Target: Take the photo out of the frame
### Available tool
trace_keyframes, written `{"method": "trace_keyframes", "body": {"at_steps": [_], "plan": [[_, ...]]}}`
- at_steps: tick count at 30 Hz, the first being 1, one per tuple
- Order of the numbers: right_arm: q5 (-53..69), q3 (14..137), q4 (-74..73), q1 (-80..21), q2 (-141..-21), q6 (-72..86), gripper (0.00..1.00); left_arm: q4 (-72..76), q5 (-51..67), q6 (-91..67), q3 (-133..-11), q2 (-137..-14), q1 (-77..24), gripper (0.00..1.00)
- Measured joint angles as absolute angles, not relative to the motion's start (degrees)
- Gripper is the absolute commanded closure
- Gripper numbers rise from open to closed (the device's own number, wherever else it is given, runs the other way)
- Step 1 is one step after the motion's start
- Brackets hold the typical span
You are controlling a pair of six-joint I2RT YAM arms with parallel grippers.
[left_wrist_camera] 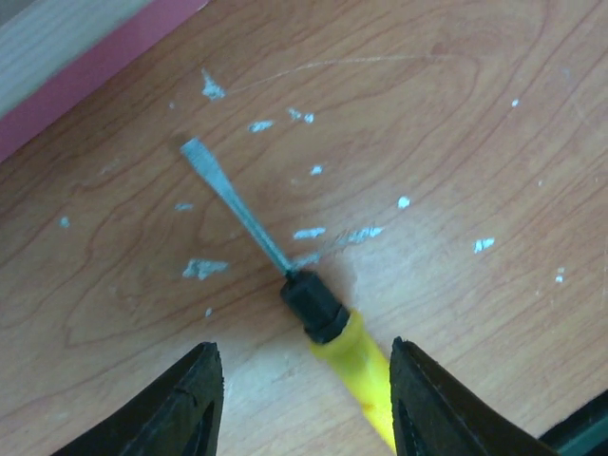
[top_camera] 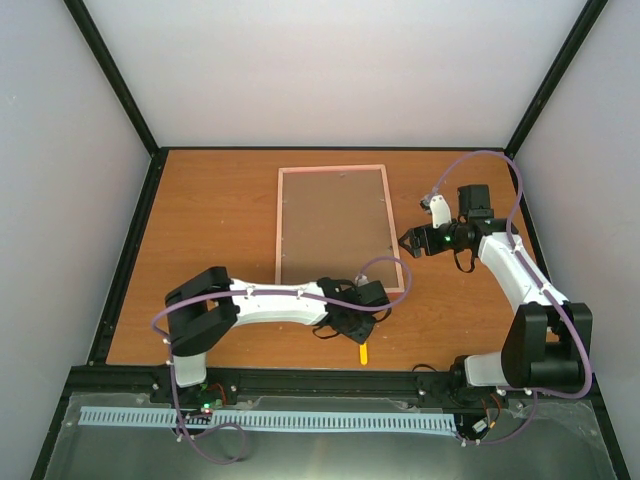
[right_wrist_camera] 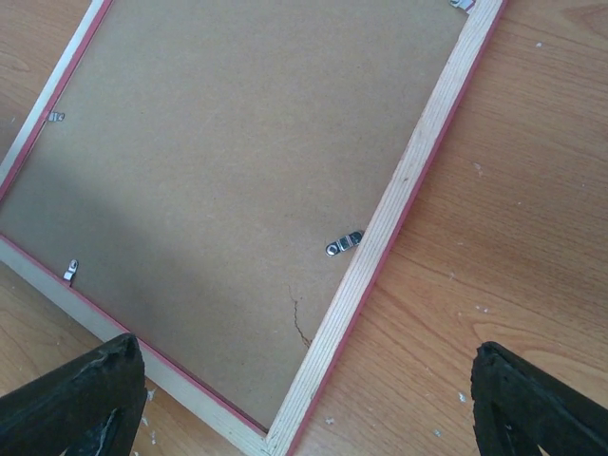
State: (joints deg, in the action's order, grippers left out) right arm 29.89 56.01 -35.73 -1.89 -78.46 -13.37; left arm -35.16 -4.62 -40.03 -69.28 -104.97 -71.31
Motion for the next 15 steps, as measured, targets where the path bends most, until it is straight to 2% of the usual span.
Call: {"method": "trace_keyframes", "body": {"at_steps": [7, 15], "plan": [[30.55, 55.77, -35.68, -1.48, -77.73, -13.63, 0.09, -35.44, -5.15, -41.32, -74.41, -111.44, -71.35, 0.59], [31.03, 55.75, -35.68, -0.89, -77.08, -13.74, 0.09, -37.67, -8.36, -43.94, -76.73, -114.19, -71.44, 0.76]]}}
